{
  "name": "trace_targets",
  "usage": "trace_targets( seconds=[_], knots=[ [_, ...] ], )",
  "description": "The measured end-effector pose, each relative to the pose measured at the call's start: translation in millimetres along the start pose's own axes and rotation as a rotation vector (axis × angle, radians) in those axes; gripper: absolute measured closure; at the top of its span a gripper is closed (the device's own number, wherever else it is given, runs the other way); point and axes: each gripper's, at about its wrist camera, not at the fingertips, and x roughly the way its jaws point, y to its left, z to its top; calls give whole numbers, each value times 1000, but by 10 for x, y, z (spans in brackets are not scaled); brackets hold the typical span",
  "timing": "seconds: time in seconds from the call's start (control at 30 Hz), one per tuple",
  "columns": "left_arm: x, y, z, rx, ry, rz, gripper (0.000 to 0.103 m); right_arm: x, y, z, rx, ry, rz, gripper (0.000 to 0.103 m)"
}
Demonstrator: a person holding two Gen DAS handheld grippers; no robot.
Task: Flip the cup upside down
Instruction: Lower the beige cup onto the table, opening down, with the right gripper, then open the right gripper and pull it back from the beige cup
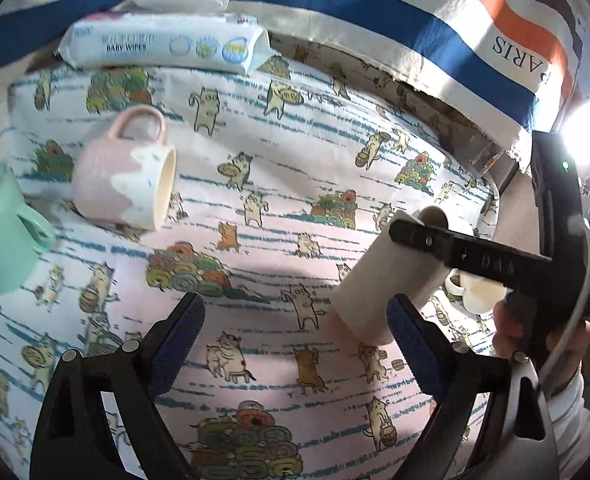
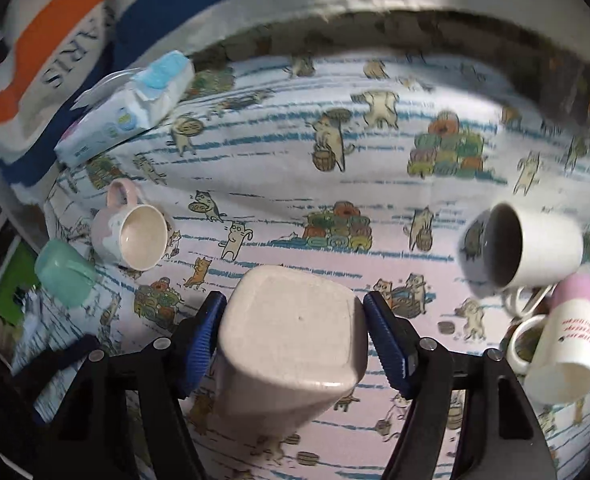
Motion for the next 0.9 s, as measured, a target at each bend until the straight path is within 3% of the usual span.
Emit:
trace_targets(
  seconds=[0.37, 0.5, 0.73, 0.9],
  knots=[
    [-14, -69, -84, 44, 8, 61, 12, -164, 352, -295, -228, -95, 8, 35],
    [-31, -80, -109, 44, 12, 74, 12, -124, 353, -341, -213, -55, 46, 34],
    [-78, -144, -172, 78, -4, 122, 12, -107, 261, -391, -161, -64, 88, 33],
    [-128, -132, -193, 84, -11, 162, 12, -30, 336, -432, -189, -102, 38, 34]
  ],
)
